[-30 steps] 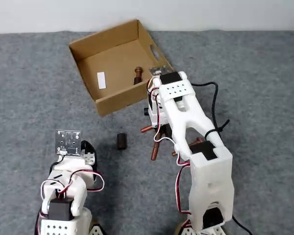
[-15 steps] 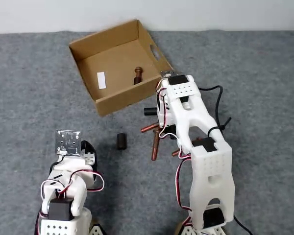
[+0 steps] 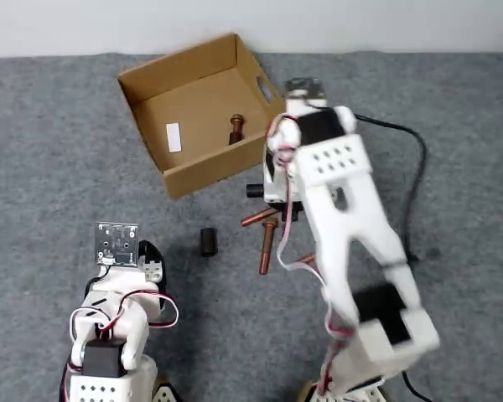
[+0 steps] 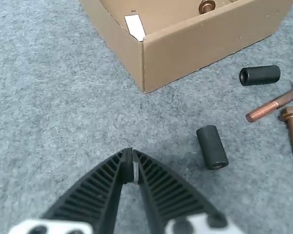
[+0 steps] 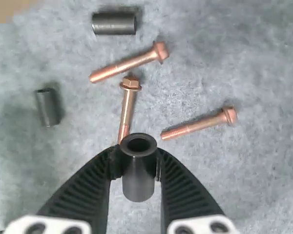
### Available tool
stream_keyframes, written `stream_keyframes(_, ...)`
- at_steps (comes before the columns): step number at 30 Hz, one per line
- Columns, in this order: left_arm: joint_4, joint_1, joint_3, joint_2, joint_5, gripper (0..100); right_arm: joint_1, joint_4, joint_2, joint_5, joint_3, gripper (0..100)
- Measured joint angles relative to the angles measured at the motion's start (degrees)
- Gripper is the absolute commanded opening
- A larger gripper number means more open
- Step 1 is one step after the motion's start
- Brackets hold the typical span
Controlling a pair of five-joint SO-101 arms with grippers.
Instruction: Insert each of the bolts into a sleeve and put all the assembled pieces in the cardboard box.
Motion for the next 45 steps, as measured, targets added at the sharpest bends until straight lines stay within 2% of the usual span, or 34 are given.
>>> stream_keyframes(3, 0.1, 0.1, 0.0, 0.0, 0.0, 1, -0.8, 0.0, -10.1, -0.5, 6.4, 0.8)
stream_keyframes(8, 4.7, 6.3, 0.0, 0.0, -0.2, 1, 0.9, 0.0, -27.3, -0.7, 18.0, 0.8)
stream_keyframes(16, 2.0, 7.9, -0.2, 0.0, -3.9, 1, 7.2, -1.7, -54.1, -1.1, 43.4, 0.8)
stream_keyframes(21, 1.2, 8.6, -8.5, 0.0, -3.0, 1, 10.5, -7.1, -73.4, -1.1, 59.7, 0.8)
stream_keyframes(27, 10.4, 13.6, -19.4, 1.5, -2.8, 1, 12.0, -10.0, -91.0, -1.1, 71.3, 0.8)
stream_keyframes(32, 11.8, 14.9, -30.4, 14.6, -0.1, 1, 13.0, -10.8, -95.6, -1.1, 74.5, 0.8)
stream_keyframes(40, 14.1, 19.0, -53.3, 48.7, 11.6, 1, 14.4, -11.3, -99.4, -1.1, 75.9, 0.8)
stream_keyframes(45, 15.3, 22.2, -63.4, 65.1, 21.5, 1, 14.6, -11.4, -101.5, -1.1, 75.9, 0.8)
